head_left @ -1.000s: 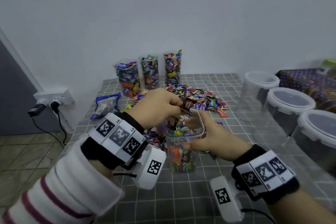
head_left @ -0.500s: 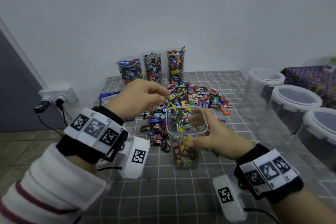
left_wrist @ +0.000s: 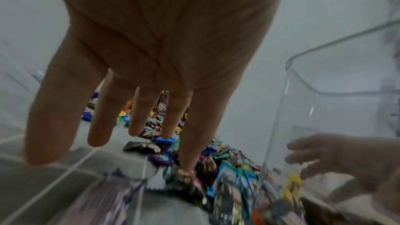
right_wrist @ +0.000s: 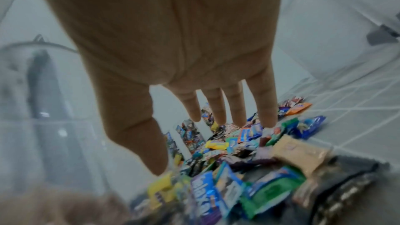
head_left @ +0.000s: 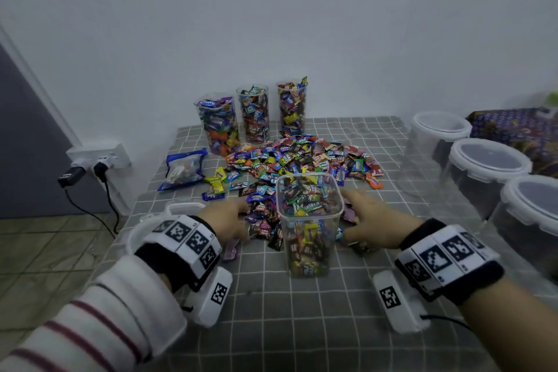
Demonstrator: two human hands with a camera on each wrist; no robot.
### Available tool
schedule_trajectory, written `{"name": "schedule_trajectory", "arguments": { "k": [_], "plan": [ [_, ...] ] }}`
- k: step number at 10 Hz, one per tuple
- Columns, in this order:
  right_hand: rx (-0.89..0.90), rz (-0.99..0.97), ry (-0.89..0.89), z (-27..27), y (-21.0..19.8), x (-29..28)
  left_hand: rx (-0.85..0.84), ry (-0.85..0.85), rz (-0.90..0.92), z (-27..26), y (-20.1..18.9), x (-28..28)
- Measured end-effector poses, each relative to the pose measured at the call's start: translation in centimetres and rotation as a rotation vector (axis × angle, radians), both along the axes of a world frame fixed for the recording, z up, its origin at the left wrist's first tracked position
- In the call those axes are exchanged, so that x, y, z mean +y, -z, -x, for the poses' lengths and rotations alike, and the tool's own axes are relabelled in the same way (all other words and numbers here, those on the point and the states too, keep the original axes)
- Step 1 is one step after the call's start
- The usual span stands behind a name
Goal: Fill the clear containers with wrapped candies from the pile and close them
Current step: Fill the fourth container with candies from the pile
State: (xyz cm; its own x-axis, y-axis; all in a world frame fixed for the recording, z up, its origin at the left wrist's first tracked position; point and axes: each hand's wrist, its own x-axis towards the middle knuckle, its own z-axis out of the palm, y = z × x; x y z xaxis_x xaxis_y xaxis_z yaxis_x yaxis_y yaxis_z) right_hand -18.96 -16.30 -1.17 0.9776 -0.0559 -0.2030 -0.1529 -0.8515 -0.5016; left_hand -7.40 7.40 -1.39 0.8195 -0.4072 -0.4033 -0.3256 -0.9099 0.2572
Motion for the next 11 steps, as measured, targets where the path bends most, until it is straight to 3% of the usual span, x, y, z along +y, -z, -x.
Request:
{"name": "schedule_trajectory", "arguments": {
  "k": [2,4,6,7,8,11],
  "plan": [
    [0.117,0.164,0.122,-1.1,0.9,-1.4,0.006,0.017,-0.057,0.3,2.6,-1.6],
    [0.200,0.143,0.181,-2.6,2.1,-1.8,0.014,0.048,-0.020,-0.2,3.5,-3.1],
    [0.215,0.253,0.045,-5.6,3.8,-1.2,0.029,0.134,0.000,-0.7,3.5,-4.9],
    [0.262,0.344,-0.012,-6.6,4.4,-0.5,-0.055,0.196,-0.062,-0.6,3.1,-5.2],
    [0.234,0.321,0.017,-4.8,2.0,1.4,-0.120,0.272,-0.156,-0.3,2.7,-5.5],
    [0.256,0.459,-0.088,-5.2,1.9,1.3,-0.293,0.235,-0.092,0.0,2.1,-5.1]
  ]
}}
